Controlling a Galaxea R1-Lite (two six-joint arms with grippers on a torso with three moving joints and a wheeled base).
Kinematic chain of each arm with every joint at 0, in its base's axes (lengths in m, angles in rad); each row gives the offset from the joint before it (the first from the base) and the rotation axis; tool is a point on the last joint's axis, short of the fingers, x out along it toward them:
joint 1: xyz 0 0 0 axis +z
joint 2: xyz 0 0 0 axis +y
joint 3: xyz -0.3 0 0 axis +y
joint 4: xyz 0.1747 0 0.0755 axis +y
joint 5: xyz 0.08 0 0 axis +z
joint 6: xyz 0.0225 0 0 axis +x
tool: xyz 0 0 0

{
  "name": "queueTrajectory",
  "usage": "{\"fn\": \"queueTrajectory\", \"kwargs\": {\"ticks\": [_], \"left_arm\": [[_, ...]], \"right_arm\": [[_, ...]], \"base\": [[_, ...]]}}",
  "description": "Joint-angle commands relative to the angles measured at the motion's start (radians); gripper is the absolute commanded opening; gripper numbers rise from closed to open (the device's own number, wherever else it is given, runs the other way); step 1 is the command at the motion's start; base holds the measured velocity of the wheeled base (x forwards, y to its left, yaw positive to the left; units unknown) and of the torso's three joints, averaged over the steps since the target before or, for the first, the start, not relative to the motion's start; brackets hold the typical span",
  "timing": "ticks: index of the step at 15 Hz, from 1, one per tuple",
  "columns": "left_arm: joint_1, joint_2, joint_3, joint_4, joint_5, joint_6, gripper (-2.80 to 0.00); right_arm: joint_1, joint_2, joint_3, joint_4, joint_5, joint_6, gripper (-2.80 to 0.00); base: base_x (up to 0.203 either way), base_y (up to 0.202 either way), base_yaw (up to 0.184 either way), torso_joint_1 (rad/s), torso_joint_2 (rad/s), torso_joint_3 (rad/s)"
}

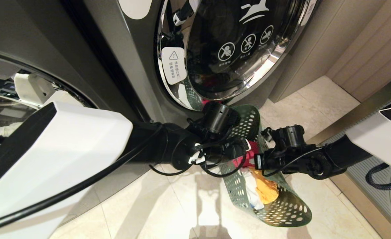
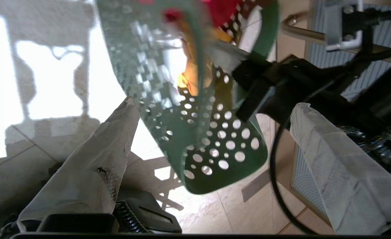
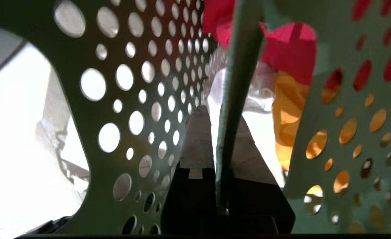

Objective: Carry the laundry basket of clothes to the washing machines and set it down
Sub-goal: Pick up the clothes basket and put it beside the washing machine

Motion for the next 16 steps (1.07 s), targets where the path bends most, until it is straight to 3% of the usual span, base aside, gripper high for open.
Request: {"fn": "queueTrajectory", "kwargs": {"ticks": [1, 8, 16], "left_arm": [[-0.016, 0.008, 0.0, 0.0, 0.0, -0.007, 0.0], [-0.023, 0.009, 0.003, 0.002, 0.005, -0.015, 0.0], [0.06, -0.074, 0.068, 0.031, 0.006, -0.014, 0.0]], "right_arm": [[0.01, 0.006, 0.011, 0.003, 0.004, 0.005, -2.8], [0.04, 0.005, 0.001, -0.005, 0.016, 0.005, -2.8], [0.057, 0.029, -0.041, -0.006, 0.038, 0.008, -2.8]], "base": [[0.0, 0.0, 0.0, 0.0, 0.0, 0.0], [0.0, 0.0, 0.0, 0.0, 0.0, 0.0], [0.0, 0.0, 0.0, 0.0, 0.0, 0.0]]}}
